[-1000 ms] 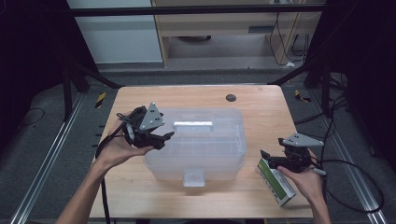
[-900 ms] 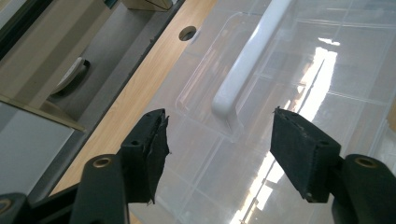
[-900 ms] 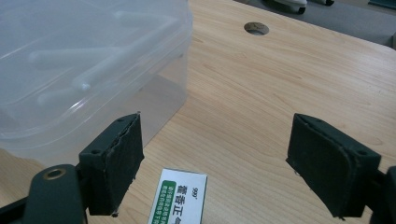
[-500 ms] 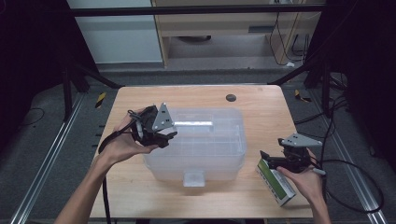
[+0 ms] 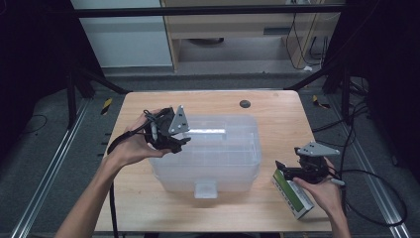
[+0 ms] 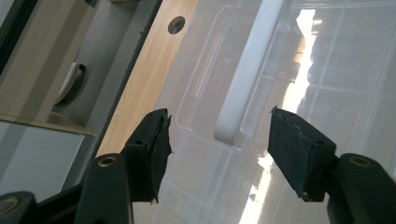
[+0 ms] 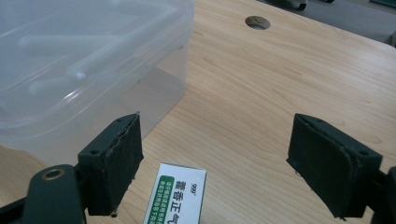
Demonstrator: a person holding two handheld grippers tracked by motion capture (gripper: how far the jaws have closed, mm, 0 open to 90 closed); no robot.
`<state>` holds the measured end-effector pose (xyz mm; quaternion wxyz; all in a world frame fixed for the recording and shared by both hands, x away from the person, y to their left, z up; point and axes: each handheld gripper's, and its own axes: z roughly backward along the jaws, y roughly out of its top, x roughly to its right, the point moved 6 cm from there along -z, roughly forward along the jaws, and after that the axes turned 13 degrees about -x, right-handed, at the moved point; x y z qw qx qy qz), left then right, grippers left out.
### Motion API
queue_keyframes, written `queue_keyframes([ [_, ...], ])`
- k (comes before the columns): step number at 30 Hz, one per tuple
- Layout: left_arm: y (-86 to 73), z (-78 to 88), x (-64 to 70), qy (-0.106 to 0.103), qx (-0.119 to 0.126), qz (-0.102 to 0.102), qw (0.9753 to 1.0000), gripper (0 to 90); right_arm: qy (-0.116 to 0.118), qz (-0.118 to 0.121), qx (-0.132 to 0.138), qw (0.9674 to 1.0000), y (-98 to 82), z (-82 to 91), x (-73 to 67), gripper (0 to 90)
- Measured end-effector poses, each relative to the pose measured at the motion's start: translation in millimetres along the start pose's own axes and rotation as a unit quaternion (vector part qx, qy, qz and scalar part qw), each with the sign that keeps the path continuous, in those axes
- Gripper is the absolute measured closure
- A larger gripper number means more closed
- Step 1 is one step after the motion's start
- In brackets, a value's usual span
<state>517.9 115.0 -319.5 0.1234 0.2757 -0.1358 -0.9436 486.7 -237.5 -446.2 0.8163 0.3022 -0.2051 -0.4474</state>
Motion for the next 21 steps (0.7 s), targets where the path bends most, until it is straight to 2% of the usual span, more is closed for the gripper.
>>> queue_keyframes([
  [12,9.9,-3.5,2.8,0.009,-0.028,-0.046,0.9985,36.5,-0.003,0.006,-0.006,1.0,-0.9,-1.4,-0.1,17.6],
  [19,13.7,-7.2,4.3,0.023,-0.045,-0.066,0.9966,36.1,-0.005,0.007,-0.007,0.9999,-1.3,-1.9,-0.4,17.5],
  [21,14.2,-7.8,5.6,0.025,-0.048,-0.065,0.9964,36.2,-0.006,0.007,-0.008,0.9999,-1.4,-2.0,-0.2,17.5],
])
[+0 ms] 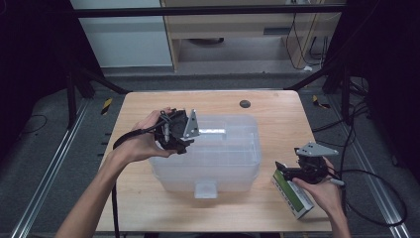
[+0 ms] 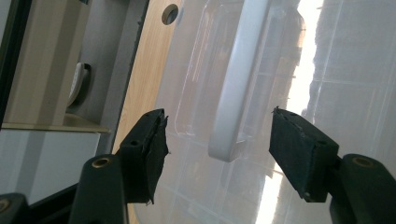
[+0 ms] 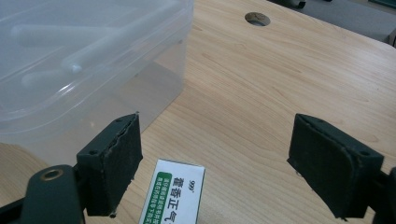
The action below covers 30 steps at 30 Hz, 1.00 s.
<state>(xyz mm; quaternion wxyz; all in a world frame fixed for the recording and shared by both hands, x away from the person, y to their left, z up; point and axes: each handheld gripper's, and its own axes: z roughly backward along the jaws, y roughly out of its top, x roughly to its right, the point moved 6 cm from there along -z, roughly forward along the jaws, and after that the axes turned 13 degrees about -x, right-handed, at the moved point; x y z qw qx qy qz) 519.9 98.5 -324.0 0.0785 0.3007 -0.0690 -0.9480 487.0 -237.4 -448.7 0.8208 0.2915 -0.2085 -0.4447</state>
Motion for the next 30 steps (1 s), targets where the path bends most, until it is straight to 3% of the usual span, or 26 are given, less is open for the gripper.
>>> queue_keyframes([
  [2,1.5,-0.9,0.0,0.009,-0.008,-0.012,0.9999,36.4,0.0,0.001,0.0,1.0,0.0,-0.2,0.1,17.4],
  [8,6.4,-4.4,2.4,0.024,-0.017,-0.022,0.9993,36.4,-0.001,0.005,-0.004,1.0,-0.6,-1.6,-1.3,17.1],
  [23,12.0,-7.2,2.4,0.036,-0.032,-0.035,0.9982,39.9,-0.002,0.009,-0.007,0.9999,-0.9,-3.0,-2.0,16.9],
  [30,15.2,-10.7,5.4,0.035,-0.047,-0.052,0.9969,43.8,-0.002,0.009,-0.008,0.9999,-1.0,-3.4,-2.5,16.9],
])
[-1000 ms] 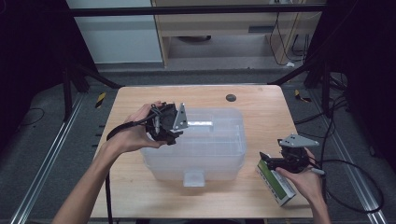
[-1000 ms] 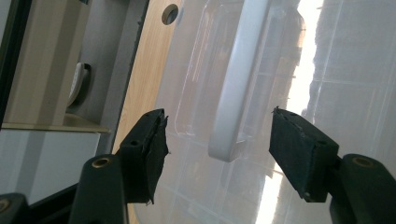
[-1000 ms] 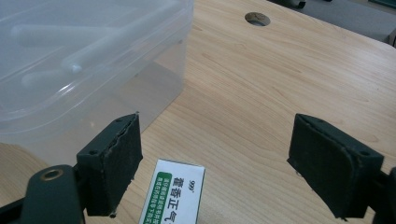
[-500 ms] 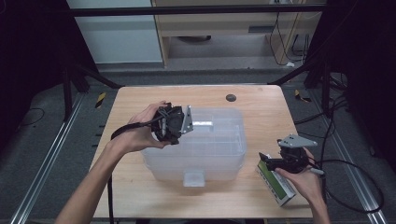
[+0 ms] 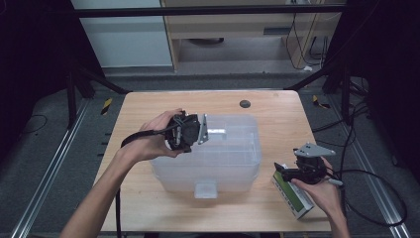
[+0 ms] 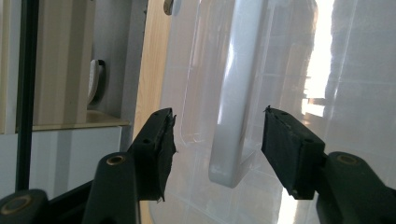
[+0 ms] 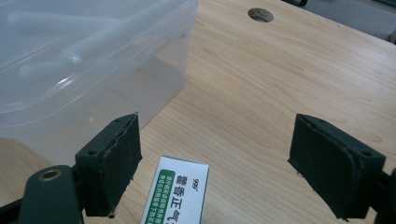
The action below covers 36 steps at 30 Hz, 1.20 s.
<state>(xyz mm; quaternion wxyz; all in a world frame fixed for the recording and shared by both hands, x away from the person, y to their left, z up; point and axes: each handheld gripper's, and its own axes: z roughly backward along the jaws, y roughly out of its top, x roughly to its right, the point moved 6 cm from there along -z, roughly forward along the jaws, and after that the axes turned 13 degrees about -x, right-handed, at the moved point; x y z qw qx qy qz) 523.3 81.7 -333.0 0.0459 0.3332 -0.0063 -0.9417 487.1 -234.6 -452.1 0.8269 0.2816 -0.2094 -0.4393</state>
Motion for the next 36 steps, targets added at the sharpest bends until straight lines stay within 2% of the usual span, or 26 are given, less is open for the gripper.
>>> queue_keyframes([
  [6,2.9,-2.8,0.4,0.004,-0.006,-0.015,0.9999,47.6,0.001,0.0,-0.002,1.0,-0.3,-0.5,-0.9,17.1],
  [15,5.0,-5.2,0.7,0.002,-0.003,-0.016,0.9999,54.6,0.002,0.002,-0.004,1.0,-0.5,-1.3,-1.9,17.4],
  [17,4.7,-6.3,0.8,0.004,-0.009,-0.024,0.9997,55.7,0.003,0.004,-0.005,1.0,-0.4,-1.5,-2.1,17.5],
  [18,5.5,-7.9,1.7,0.005,-0.004,-0.02,0.9998,56.4,0.003,0.004,-0.005,1.0,-0.4,-1.6,-2.2,17.6],
  [20,5.2,-7.9,1.9,0.005,-0.015,-0.028,0.9995,57.8,0.004,0.004,-0.005,1.0,-0.5,-1.8,-2.2,17.6],
  [24,7.0,-9.0,3.0,0.008,-0.009,-0.029,0.9995,61.6,0.004,0.005,-0.006,1.0,-0.6,-1.9,-2.6,17.7],
  [27,7.2,-7.8,2.4,0.008,-0.016,-0.033,0.9993,63.4,0.005,0.006,-0.006,1.0,-0.6,-2.0,-2.8,17.8],
  [34,7.5,-10.9,1.4,0.012,-0.015,-0.031,0.9993,67.1,0.005,0.006,-0.007,0.9999,-0.8,-2.3,-3.1,17.9],
  [36,7.4,-11.4,0.1,0.016,-0.021,-0.038,0.9989,67.8,0.005,0.007,-0.007,0.9999,-0.8,-2.4,-3.1,18.0],
])
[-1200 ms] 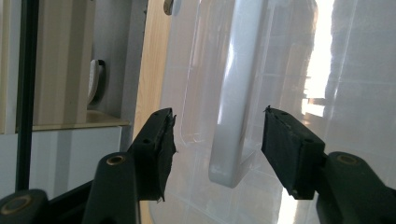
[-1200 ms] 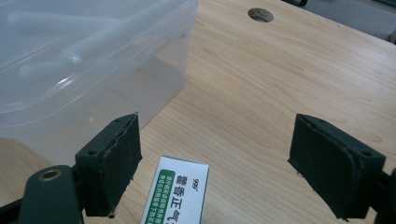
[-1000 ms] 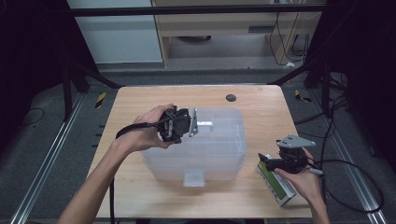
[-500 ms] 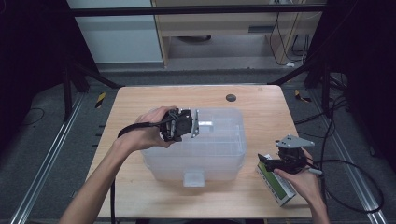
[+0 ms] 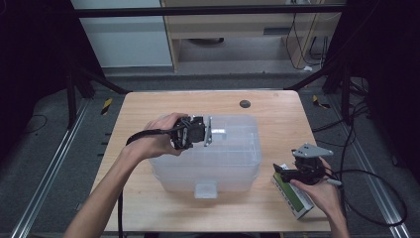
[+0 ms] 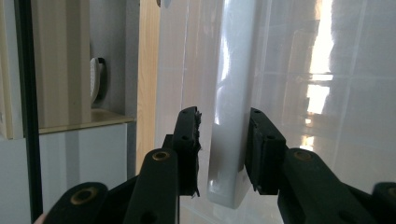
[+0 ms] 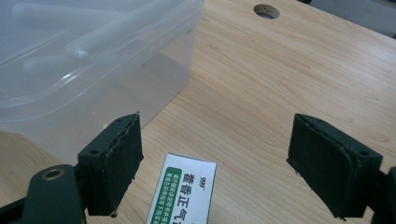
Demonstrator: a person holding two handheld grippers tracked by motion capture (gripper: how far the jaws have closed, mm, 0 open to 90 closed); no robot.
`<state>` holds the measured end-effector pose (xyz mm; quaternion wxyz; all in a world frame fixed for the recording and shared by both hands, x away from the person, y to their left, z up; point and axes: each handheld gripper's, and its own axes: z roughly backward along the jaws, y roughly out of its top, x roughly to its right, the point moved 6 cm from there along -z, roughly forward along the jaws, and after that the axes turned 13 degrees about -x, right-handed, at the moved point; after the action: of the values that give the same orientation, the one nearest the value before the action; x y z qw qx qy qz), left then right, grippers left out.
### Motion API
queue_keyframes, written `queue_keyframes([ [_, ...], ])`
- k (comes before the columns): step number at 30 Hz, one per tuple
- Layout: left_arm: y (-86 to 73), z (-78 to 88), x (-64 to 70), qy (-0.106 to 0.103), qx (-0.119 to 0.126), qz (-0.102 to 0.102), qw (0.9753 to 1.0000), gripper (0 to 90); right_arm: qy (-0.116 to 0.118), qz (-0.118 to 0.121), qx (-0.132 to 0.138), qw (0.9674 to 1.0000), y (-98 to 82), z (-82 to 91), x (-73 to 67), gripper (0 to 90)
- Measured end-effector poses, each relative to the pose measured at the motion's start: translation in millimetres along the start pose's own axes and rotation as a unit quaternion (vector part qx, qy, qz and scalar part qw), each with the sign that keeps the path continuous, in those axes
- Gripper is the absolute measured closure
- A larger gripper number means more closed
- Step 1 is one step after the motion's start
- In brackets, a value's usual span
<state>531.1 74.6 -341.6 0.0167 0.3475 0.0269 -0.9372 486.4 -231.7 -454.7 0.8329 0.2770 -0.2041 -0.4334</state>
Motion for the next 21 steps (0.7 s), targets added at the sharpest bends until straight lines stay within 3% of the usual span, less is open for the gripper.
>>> queue_keyframes([
  [21,3.0,-0.3,1.8,-0.009,-0.019,-0.018,0.9996,74.7,0.015,0.008,-0.01,0.9998,-1.3,-0.5,-6.3,24.2],
])
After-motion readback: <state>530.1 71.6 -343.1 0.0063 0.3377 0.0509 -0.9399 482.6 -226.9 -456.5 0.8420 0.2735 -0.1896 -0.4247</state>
